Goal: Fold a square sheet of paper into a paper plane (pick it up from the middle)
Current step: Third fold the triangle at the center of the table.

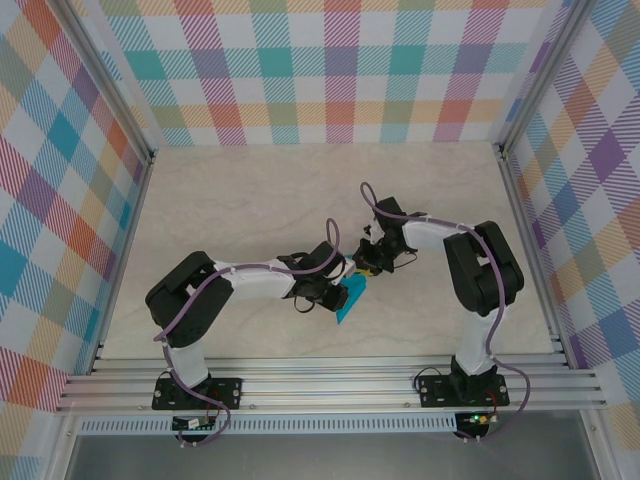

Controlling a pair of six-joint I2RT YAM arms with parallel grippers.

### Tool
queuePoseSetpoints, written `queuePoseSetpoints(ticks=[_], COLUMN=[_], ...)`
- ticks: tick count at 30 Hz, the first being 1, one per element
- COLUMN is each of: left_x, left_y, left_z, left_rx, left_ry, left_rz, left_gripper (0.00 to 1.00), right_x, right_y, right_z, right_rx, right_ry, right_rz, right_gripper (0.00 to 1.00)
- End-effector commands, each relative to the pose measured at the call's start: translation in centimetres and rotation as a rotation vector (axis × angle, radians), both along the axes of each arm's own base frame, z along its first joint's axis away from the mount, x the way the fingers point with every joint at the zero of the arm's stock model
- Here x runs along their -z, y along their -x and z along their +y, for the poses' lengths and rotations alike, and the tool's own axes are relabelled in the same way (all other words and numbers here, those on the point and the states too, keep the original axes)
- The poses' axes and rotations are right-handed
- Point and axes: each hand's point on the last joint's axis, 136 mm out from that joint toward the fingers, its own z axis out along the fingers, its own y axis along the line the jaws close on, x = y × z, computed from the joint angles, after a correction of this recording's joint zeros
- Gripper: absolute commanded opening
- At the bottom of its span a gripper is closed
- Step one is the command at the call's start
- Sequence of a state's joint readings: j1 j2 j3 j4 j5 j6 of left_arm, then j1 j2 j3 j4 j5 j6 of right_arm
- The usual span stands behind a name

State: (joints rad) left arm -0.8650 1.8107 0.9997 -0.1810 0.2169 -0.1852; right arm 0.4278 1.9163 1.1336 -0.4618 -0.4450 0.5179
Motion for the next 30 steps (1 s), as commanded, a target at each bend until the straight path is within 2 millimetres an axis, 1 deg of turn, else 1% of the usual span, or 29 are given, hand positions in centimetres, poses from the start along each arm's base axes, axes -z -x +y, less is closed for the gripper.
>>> queuePoseSetpoints(ticks=[1,4,7,18,27,30], left_x=[-1.2,-1.2,-1.3,-1.2,-1.7,-1.3], left_y=[-0.2,-0.3,-0.4,-0.6,-1.0,-0.8], left_z=[0.3,0.3,0.4,0.4,0.5,0.5], left_rx=[0.007,0.011,0.006,0.008,-0.006,0.01], left_ry=[-0.006,-0.013,-0.014,-0.016,-0.004,-0.017], left_rz=[-0.006,-0.007,-0.011,-0.018,-0.055,-0.037], left_gripper=[0.12,0.13,0.13,0.13,0.13,0.13], right_x=[0.6,1.2,1.5,1.7,2.0,1.9], right_y=[0.5,0.6,0.7,0.8,1.0,1.0], right_z=[-0.1,-0.5,-0.7,-0.8,-0.9,-0.8], right_rx=[-0.051,-0.057,-0.062,-0.065,-0.061,-0.06], right_ry=[0.03,0.057,0.067,0.076,0.078,0.073], right_rz=[0.025,0.035,0.036,0.037,0.047,0.045], right_gripper=[0.15,0.15,0.14,0.15,0.15,0.15])
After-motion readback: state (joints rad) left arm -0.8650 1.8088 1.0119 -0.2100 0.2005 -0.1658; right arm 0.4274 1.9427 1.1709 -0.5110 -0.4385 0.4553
